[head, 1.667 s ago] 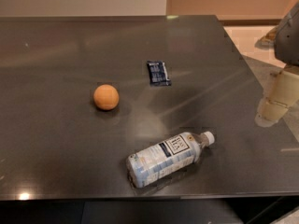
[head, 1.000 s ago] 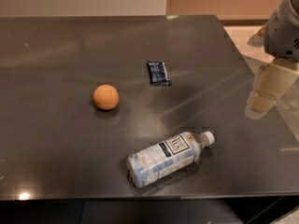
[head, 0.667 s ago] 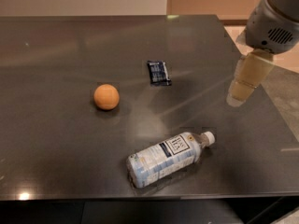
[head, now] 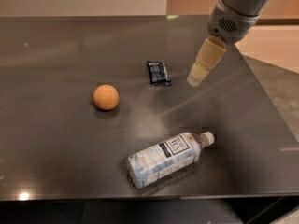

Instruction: Move rxbar blueberry near blue plastic bottle

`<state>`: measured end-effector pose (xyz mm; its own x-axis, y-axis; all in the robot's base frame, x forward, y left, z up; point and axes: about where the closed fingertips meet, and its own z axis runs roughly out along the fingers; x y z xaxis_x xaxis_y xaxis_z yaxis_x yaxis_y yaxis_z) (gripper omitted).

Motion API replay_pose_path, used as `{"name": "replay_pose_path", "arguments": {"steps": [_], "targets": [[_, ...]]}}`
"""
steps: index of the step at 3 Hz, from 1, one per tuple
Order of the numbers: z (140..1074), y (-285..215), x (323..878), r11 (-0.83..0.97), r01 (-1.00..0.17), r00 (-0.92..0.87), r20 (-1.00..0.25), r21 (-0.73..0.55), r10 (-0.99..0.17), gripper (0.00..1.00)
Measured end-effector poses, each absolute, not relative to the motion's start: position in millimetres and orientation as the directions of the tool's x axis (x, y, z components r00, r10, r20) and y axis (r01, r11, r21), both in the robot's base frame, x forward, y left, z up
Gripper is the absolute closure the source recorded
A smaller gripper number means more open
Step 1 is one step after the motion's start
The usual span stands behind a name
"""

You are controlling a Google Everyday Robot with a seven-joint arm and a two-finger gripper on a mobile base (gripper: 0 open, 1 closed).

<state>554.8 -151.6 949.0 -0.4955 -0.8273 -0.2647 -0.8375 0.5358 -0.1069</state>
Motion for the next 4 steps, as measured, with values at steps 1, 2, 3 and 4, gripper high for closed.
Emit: {"name": "replay_pose_path", "arguments": {"steps": [1,2,3,4], "targets": [[932.3,-127.1,581.6,0.623,-0.777,-0.591,-0.238,-0.087,-0.771,0.00],[909.5,-105.3,606.0,0.692,-0.719,-0.669,-0.209,-0.059,-0.713,0.00],[891.8,-85.7,626.6,0.743,-0.669,-0.726,-0.196,-0.020,-0.659,0.00],[878.2,-61.9,642.7,0.773,-0.635,-0.760,-0.192,0.011,-0.621,0.00]]}}
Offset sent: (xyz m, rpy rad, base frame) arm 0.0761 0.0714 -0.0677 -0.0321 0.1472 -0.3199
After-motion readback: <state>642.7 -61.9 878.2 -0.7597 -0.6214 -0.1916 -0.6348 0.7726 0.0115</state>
